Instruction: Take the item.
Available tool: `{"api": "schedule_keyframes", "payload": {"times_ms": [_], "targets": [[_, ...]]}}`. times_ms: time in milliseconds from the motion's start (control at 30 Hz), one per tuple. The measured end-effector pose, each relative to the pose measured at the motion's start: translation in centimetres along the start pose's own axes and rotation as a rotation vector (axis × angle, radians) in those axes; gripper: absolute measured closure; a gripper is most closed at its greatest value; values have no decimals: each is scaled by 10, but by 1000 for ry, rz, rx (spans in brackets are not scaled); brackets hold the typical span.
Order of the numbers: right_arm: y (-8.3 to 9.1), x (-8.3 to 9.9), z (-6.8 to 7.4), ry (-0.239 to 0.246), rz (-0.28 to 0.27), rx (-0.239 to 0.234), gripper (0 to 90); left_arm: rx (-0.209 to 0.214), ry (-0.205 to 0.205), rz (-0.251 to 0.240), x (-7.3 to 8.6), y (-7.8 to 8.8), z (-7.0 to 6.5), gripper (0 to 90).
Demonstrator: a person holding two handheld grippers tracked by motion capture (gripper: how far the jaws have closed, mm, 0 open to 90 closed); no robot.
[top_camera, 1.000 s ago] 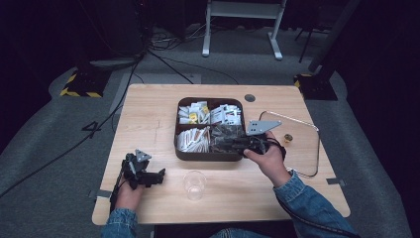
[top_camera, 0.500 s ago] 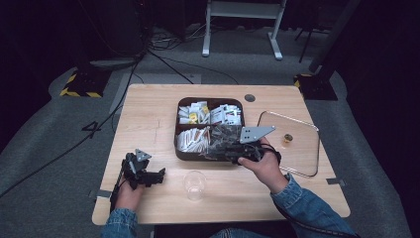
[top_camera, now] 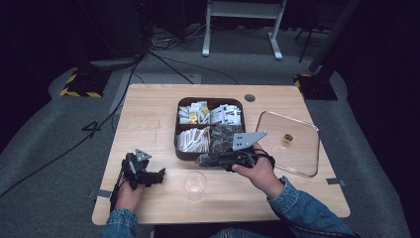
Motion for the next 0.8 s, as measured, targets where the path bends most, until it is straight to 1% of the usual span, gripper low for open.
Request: {"api": "schedule_keyframes", "payload": {"times_ms": [133,533,700,800], "targets": [[-6,2,6,13,13,-18,834,0,-1,1,0,0,0,0],[-22,12,13,19,61,-50,834,0,-1,1,0,0,0,0],[-26,15,15,23,71,-55,835,0,-1,2,0,0,0,0],[-27,14,19,41,67,-60,835,0,-1,2,0,0,0,0]]}}
Point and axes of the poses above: each handheld gripper's, and its own axes: y roughly backward along the jaws, x roughly out of its underside, z roughly to its left, the point moved 4 cm from there along -y, roughly forward along the jaws, and after that the axes turned 8 degrees about -y, right-handed, at the moved point
